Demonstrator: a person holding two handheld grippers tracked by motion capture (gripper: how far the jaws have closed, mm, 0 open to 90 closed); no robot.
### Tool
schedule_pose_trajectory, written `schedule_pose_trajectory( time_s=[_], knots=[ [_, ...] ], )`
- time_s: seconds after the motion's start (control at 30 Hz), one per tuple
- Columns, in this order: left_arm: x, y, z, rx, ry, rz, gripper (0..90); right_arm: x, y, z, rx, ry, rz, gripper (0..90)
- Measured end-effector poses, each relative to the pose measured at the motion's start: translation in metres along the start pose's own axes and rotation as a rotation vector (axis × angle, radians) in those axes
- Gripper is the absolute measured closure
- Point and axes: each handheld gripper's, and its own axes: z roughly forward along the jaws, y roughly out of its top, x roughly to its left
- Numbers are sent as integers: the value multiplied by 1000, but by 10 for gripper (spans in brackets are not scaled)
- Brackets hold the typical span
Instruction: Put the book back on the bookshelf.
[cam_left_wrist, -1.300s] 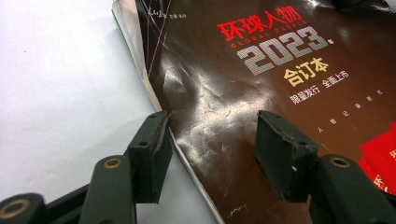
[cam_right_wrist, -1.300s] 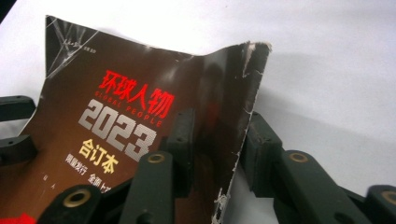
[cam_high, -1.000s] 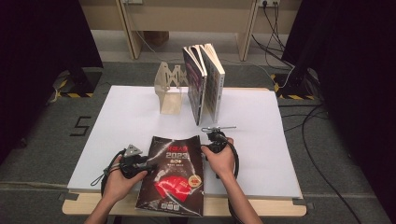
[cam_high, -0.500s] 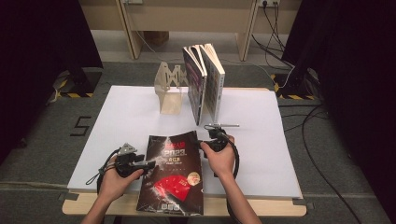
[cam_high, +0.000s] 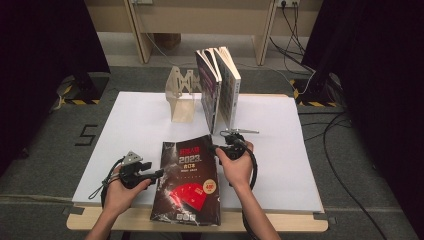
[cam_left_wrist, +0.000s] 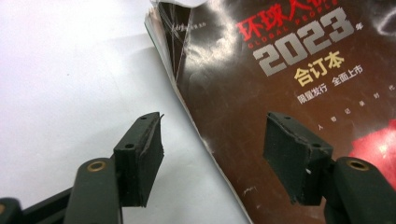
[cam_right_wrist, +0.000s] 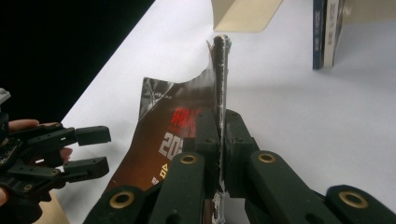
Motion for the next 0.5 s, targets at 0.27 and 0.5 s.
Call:
schedule_pose_trajectory(
  time_s=[0.27,0.5],
  knots=[
    [0,1,-2,-10,3,4,383,8,8,-5,-45,-9,-26,873],
    [0,2,-3,-16,-4,-2,400,15,14,-12,-97,-25,-44,874]
  ],
)
